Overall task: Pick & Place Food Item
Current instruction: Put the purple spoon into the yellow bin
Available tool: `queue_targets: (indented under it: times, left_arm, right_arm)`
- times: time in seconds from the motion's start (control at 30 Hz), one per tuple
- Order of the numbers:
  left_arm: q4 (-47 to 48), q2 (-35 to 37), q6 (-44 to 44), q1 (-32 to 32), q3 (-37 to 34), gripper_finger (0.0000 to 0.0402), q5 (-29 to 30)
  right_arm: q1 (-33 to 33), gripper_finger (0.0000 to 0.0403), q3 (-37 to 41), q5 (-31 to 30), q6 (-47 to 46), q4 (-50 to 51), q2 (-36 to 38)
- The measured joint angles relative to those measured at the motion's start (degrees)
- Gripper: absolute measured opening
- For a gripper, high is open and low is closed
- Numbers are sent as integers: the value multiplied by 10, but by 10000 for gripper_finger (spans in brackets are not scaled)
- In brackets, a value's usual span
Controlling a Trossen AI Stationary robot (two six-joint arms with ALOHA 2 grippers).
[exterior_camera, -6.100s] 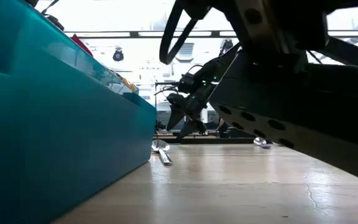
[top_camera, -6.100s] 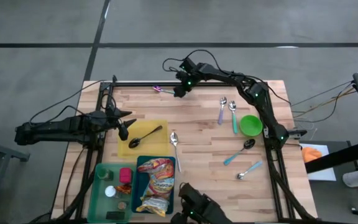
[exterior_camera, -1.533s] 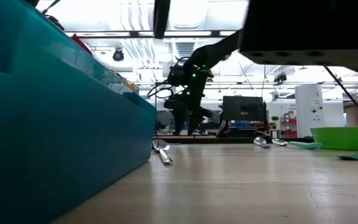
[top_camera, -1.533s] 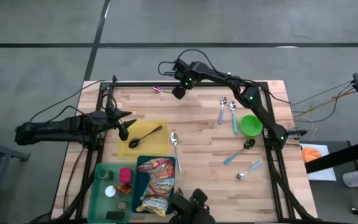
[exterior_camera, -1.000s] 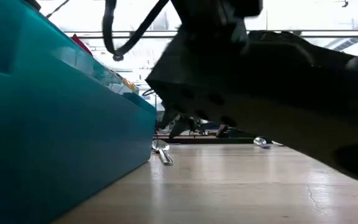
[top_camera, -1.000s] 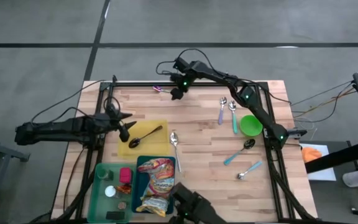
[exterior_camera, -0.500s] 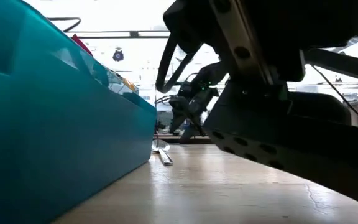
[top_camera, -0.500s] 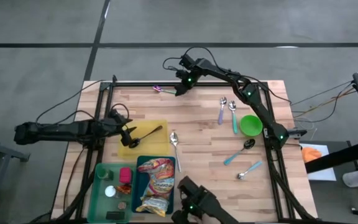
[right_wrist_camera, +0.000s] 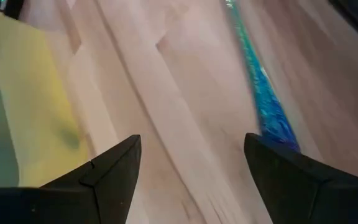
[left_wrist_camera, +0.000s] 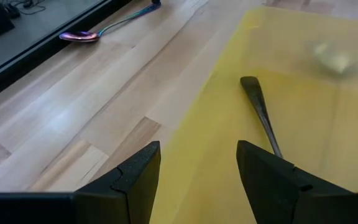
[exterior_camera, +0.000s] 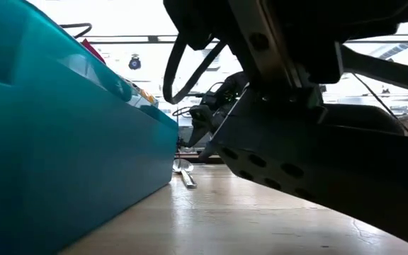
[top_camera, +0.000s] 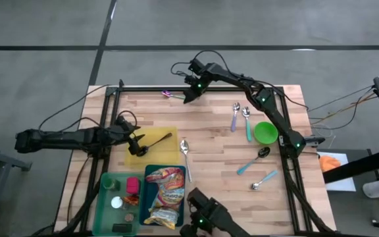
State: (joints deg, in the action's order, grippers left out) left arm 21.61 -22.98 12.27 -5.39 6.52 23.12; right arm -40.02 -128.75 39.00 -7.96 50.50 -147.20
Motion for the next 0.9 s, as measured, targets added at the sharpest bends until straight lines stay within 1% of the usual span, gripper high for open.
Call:
queue_targets:
  times: [0.13, 0.27, 0.57, 0.8, 0.9]
  left_arm:
    - [0, 0, 0, 0, 0, 211, 0]
    - [1, 0, 0, 0, 0, 211, 0]
    - [1, 0, 0, 0, 0, 211, -1]
    - [2, 0, 0, 0, 0, 211, -2]
    - [2, 0, 0, 0, 0, 211, -2]
  right_arm:
    - [-2, 281, 0, -5, -17, 0, 0]
    - [0, 281, 1, -42, -47, 2, 0]
    - [1, 281, 4, -40, -48, 42, 2]
    - [3, 281, 2, -36, -16, 139, 3]
    - [9, 281, 2, -37, -7, 162, 3]
